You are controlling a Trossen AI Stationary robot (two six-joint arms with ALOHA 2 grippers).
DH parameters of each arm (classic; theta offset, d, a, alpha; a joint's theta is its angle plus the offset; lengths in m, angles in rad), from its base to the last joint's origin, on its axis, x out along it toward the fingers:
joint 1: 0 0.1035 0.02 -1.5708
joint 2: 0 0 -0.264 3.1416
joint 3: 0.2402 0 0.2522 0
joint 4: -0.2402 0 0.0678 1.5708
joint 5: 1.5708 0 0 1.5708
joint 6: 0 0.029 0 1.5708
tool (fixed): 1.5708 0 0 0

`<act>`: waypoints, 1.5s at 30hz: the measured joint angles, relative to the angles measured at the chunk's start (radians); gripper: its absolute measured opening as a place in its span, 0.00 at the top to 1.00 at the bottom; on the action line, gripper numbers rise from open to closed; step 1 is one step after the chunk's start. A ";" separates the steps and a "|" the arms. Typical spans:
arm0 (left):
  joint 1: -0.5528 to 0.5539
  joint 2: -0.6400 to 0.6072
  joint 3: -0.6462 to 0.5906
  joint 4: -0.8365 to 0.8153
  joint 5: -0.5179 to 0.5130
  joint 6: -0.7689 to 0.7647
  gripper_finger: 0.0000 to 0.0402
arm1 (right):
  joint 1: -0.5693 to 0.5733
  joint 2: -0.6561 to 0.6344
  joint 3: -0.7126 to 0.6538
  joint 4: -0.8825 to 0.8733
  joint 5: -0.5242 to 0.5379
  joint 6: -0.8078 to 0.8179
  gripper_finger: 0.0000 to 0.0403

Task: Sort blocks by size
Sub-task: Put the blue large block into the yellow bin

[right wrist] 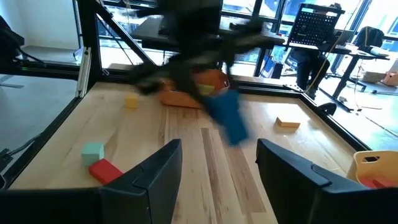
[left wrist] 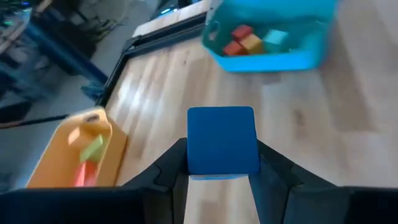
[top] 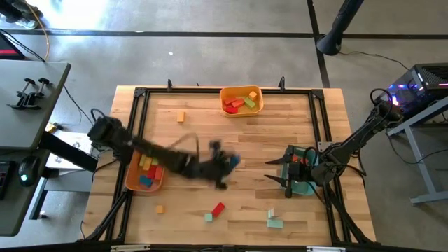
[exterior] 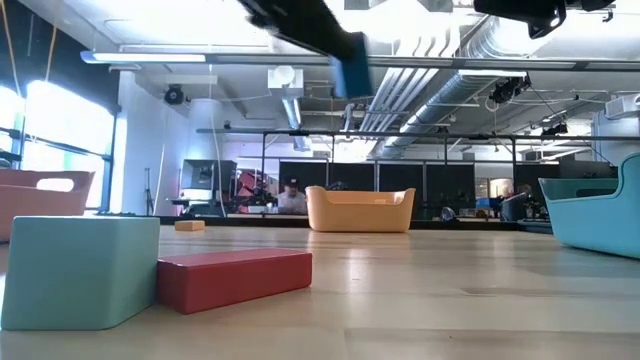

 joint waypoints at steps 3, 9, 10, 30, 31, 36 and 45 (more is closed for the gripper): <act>0.188 0.015 0.041 0.031 0.204 0.090 0.72 | 0.000 0.000 0.000 0.000 0.000 -0.001 0.50; 0.526 0.076 0.189 -0.085 0.381 0.130 0.72 | 0.000 0.000 0.000 -0.013 0.002 0.000 0.50; 0.568 0.097 0.228 -0.125 0.426 0.127 0.72 | -0.001 0.000 0.000 -0.014 0.003 -0.001 0.50; 0.771 0.652 0.989 -0.946 0.399 0.256 0.71 | -0.065 0.000 0.000 -0.050 -0.068 0.061 0.50; 0.772 0.657 0.984 -0.946 0.399 0.258 0.71 | -0.065 0.000 0.000 -0.056 -0.069 0.069 0.50; 0.778 0.662 0.983 -0.942 0.397 0.254 0.71 | -0.065 0.000 0.000 -0.086 -0.069 0.088 0.50; 0.777 0.662 0.983 -0.917 0.482 0.256 0.58 | -0.065 0.000 0.000 -0.087 -0.073 0.094 0.50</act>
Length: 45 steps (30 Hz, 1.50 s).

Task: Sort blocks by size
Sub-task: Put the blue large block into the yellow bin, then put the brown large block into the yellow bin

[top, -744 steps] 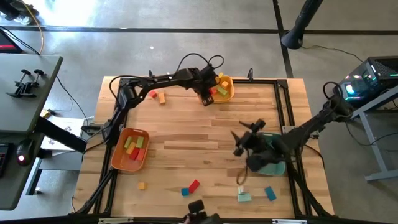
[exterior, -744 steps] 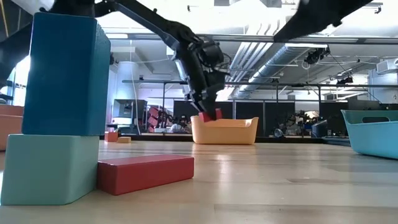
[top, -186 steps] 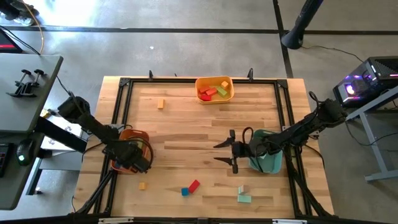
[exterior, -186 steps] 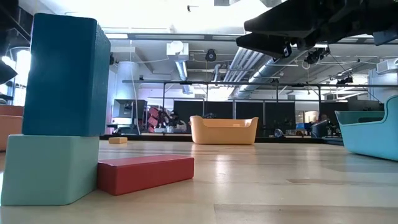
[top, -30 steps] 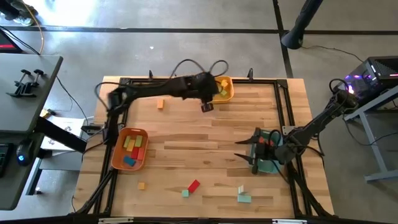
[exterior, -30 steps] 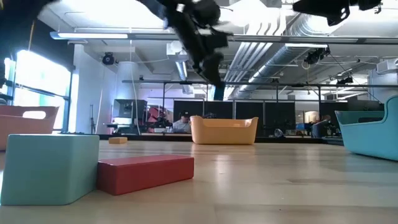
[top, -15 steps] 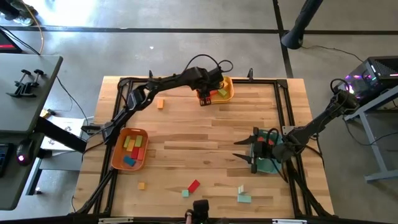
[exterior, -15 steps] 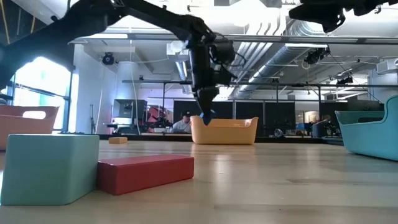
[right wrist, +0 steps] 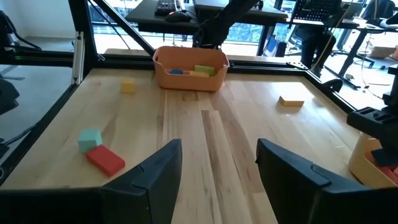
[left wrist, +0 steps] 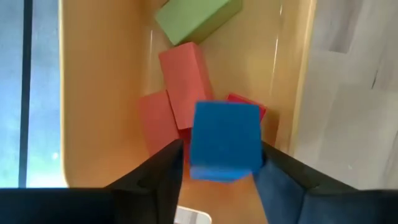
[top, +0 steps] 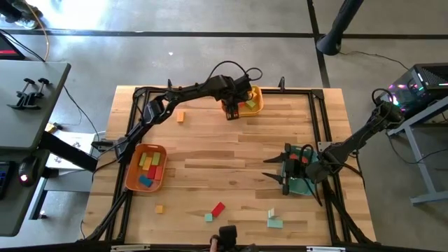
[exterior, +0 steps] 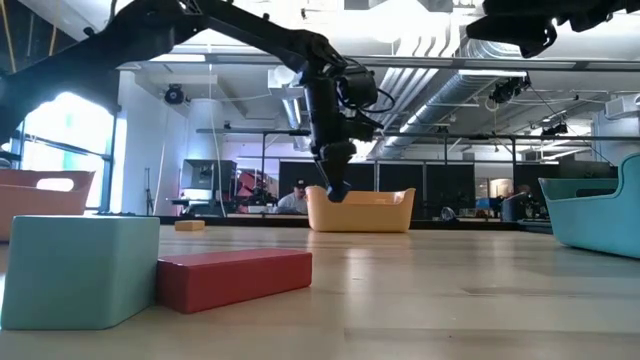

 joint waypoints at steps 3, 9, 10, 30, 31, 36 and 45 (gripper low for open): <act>0.000 0.000 0.000 -0.001 -0.010 -0.007 0.52 | 0.000 0.000 0.000 0.000 0.000 0.000 0.50; 0.000 -0.010 0.000 0.000 -0.061 -0.071 0.48 | 0.000 0.000 0.000 0.000 0.000 0.004 0.50; 0.000 -0.011 0.000 -0.002 -0.055 -0.085 0.48 | 0.000 0.000 0.000 -0.004 0.000 0.014 0.50; -0.310 -0.110 -0.064 0.128 0.062 -0.154 0.49 | 0.075 0.123 -0.004 -0.087 0.114 0.253 0.50; -0.330 -0.125 -0.099 0.164 0.070 -0.143 0.49 | 0.080 0.138 -0.003 -0.069 0.122 0.254 0.50; -0.385 -0.251 -0.378 0.447 0.099 -0.177 0.49 | 0.095 0.206 -0.004 -0.002 0.154 0.250 0.50; -0.515 -0.640 -0.943 0.895 0.065 -0.405 0.49 | 0.054 0.275 -0.004 0.130 0.206 0.179 0.50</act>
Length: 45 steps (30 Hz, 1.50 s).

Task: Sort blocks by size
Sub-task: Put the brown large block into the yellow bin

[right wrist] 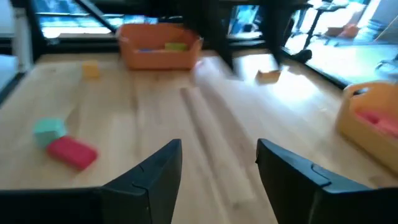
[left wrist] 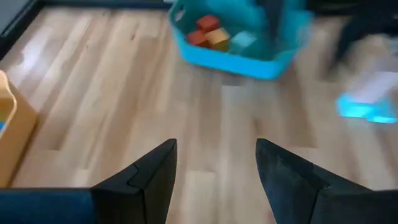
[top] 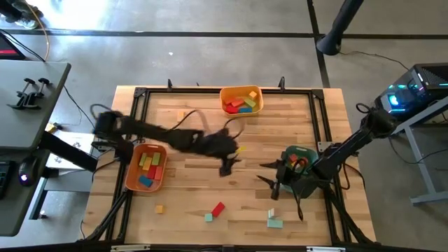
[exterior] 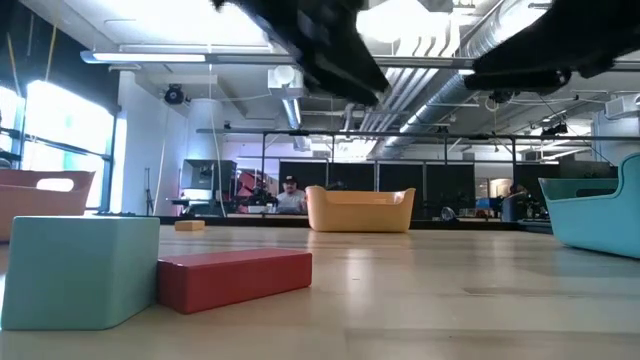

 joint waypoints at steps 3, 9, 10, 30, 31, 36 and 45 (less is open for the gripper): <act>-0.079 -0.109 -0.144 0.117 -0.096 -0.020 0.49 | -0.043 0.007 0.000 0.070 -0.017 -0.070 0.50; -0.240 -0.220 -0.314 0.265 -0.299 -0.080 0.49 | -0.087 -0.007 0.022 0.222 -0.262 -0.242 0.50; -0.261 -0.222 -0.328 0.279 -0.330 -0.094 0.49 | -0.080 -0.018 0.042 0.211 -0.316 -0.273 0.50; -0.362 -0.214 -0.448 0.426 -0.609 -0.190 0.49 | 0.246 0.055 0.572 -0.867 -0.375 0.325 0.50; -0.362 -0.214 -0.448 0.432 -0.609 -0.183 0.49 | 0.238 0.068 0.572 -0.855 -0.361 0.309 0.50; -0.361 -0.214 -0.448 0.440 -0.601 -0.169 0.49 | 0.166 0.117 0.574 -0.801 -0.421 0.243 0.50; -0.370 -0.214 -0.448 0.435 -0.598 -0.174 0.49 | 0.053 0.120 0.574 -0.822 -0.669 0.248 0.31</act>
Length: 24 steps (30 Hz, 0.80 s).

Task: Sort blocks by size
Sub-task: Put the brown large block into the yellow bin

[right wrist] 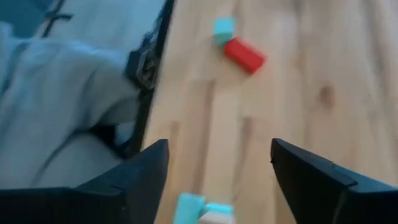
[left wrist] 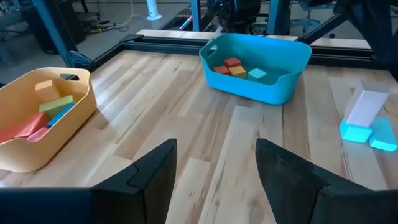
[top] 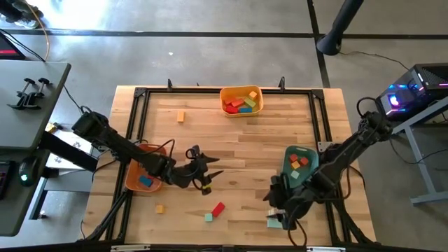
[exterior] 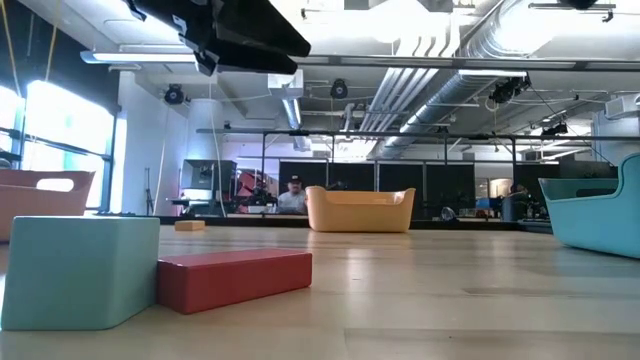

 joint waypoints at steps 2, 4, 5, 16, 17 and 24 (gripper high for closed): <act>-0.002 0.000 0.000 -0.001 0.000 0.005 0.49 | -0.011 0.000 0.000 -0.005 -0.070 0.000 0.26; -0.002 0.000 0.000 0.000 0.000 0.006 0.49 | -0.012 0.000 0.000 -0.018 -0.118 -0.006 0.23; -0.002 0.000 0.000 0.000 0.000 0.006 0.49 | -0.012 0.000 0.000 -0.027 -0.133 -0.020 0.22; -0.019 0.001 0.000 -0.009 0.001 -0.003 0.49 | 0.002 0.053 0.000 -0.161 -0.142 0.011 0.21; -0.023 0.004 0.001 -0.007 0.000 -0.003 0.49 | 0.008 0.064 0.000 -0.159 -0.160 0.011 0.21; -0.028 0.033 0.002 -0.002 0.000 -0.021 0.49 | 0.045 0.136 0.000 -0.154 -0.176 0.077 0.21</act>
